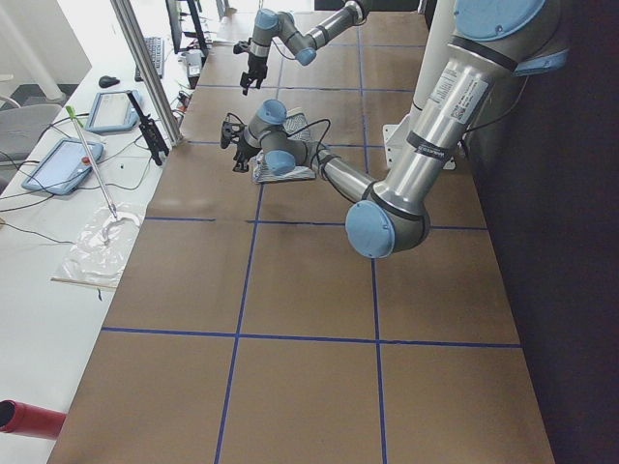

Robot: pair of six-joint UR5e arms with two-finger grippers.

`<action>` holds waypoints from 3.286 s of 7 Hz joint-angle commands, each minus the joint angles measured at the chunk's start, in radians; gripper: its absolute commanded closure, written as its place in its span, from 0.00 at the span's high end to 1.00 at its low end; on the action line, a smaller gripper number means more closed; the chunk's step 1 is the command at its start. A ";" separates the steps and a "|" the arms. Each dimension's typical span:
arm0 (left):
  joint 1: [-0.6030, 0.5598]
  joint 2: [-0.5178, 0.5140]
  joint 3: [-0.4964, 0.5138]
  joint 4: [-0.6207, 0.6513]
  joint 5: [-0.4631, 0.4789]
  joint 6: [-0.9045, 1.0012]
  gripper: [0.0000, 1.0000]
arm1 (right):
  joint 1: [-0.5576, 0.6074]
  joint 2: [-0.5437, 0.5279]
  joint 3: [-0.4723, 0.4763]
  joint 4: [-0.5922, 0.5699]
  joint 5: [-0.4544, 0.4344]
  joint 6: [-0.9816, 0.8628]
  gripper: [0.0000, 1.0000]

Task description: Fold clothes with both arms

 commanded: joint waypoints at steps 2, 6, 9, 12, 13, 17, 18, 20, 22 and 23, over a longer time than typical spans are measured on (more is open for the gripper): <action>-0.175 0.225 -0.042 -0.155 -0.176 0.303 0.49 | 0.233 -0.253 0.072 0.008 0.141 -0.486 1.00; -0.681 0.239 0.044 0.057 -0.579 0.932 0.49 | 0.621 -0.336 -0.073 -0.014 0.360 -1.092 1.00; -0.725 0.293 -0.043 0.155 -0.636 1.042 0.66 | 0.665 -0.403 -0.092 -0.054 0.417 -1.320 1.00; -0.704 0.337 -0.119 0.307 -0.630 1.038 1.00 | 0.678 -0.442 -0.083 -0.038 0.439 -1.322 1.00; -0.658 0.352 -0.187 0.551 -0.546 1.143 1.00 | 0.678 -0.451 -0.078 -0.038 0.438 -1.322 1.00; -0.655 0.562 -0.203 0.570 -0.523 1.199 1.00 | 0.674 -0.488 -0.077 -0.049 0.441 -1.339 1.00; -0.655 0.569 -0.203 0.569 -0.556 1.188 1.00 | 0.615 -0.483 -0.074 -0.067 0.453 -1.342 1.00; -0.652 0.560 -0.173 0.566 -0.596 1.188 1.00 | 0.599 -0.473 -0.054 -0.279 0.479 -1.590 1.00; -0.652 0.541 -0.171 0.565 -0.596 1.188 1.00 | 0.662 -0.501 0.155 -0.620 0.415 -1.753 1.00; -0.652 0.538 -0.186 0.566 -0.598 1.188 1.00 | 0.661 -0.514 0.152 -0.618 0.411 -1.739 1.00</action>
